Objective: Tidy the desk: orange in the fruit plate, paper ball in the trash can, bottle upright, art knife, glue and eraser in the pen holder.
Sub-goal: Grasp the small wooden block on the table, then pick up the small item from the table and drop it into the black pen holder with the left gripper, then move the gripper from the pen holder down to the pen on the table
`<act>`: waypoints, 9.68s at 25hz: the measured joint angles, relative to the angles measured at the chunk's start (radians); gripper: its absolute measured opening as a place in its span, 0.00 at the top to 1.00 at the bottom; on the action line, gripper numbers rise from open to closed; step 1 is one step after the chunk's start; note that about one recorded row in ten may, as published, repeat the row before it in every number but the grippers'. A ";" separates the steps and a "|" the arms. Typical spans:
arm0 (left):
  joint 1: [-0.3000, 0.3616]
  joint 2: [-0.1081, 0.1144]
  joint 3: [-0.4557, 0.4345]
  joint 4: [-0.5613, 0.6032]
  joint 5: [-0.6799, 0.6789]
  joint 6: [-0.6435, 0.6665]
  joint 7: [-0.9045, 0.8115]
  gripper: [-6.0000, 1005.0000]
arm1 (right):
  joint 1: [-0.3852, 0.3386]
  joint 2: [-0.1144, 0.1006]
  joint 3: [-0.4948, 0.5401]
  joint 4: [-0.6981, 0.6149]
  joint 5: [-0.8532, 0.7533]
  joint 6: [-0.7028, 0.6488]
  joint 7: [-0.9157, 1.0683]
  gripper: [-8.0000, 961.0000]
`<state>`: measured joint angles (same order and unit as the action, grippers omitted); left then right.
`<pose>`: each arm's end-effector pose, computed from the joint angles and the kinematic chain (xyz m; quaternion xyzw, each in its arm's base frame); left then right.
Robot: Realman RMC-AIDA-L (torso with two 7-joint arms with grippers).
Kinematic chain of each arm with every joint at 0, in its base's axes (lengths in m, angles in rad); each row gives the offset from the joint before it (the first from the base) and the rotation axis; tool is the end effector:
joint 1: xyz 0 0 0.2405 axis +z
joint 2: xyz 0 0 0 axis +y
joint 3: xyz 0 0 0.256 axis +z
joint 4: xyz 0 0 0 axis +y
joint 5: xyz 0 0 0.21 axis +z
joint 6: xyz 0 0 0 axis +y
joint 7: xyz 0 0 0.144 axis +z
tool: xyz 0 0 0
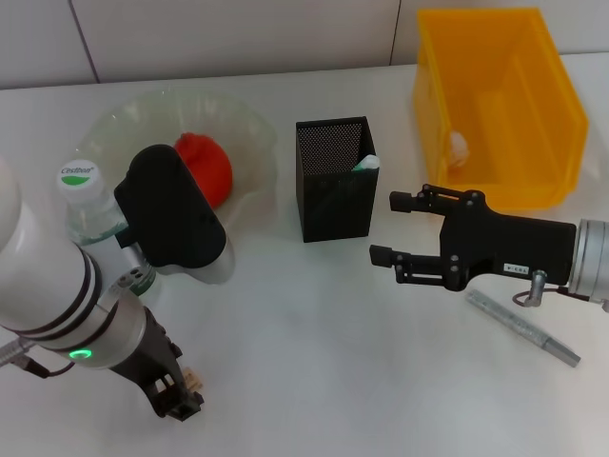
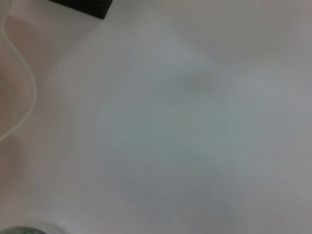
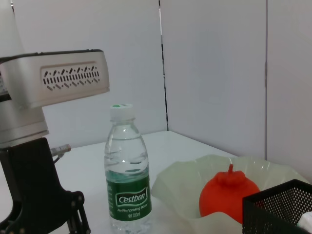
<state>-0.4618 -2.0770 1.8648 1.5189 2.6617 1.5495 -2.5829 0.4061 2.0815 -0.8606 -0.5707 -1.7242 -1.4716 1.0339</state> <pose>-0.1761 0.2865 -0.0587 -0.9359 -0.1706 0.2873 0.1115 0.2805 0.3059 -0.0179 -0.9328 0.1297 0.2715 0.1986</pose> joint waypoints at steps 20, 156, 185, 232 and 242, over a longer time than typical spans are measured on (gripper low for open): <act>0.008 -0.001 0.014 -0.017 0.033 -0.005 0.000 0.49 | 0.003 0.000 0.000 0.000 0.000 0.001 0.000 0.20; -0.076 0.005 0.013 -0.044 -0.287 -0.831 0.169 0.19 | -0.036 0.000 0.025 0.005 0.011 0.015 0.008 0.20; 0.023 0.011 -0.561 -0.234 -1.036 -0.080 0.876 0.19 | -0.069 -0.005 0.019 -0.084 -0.011 -0.019 0.089 0.20; 0.061 0.005 -0.646 -0.619 -1.068 0.047 1.316 0.19 | 0.025 0.002 -0.363 -0.933 -0.921 -0.252 1.344 0.20; 0.055 0.006 -0.646 -0.620 -1.074 0.046 1.316 0.19 | 0.020 0.005 -0.398 -0.879 -0.917 -0.168 1.346 0.21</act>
<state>-0.4066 -2.0709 1.2185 0.8990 1.5874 1.5959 -1.2670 0.4259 2.0863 -1.2582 -1.4500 -2.6412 -1.6399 2.3800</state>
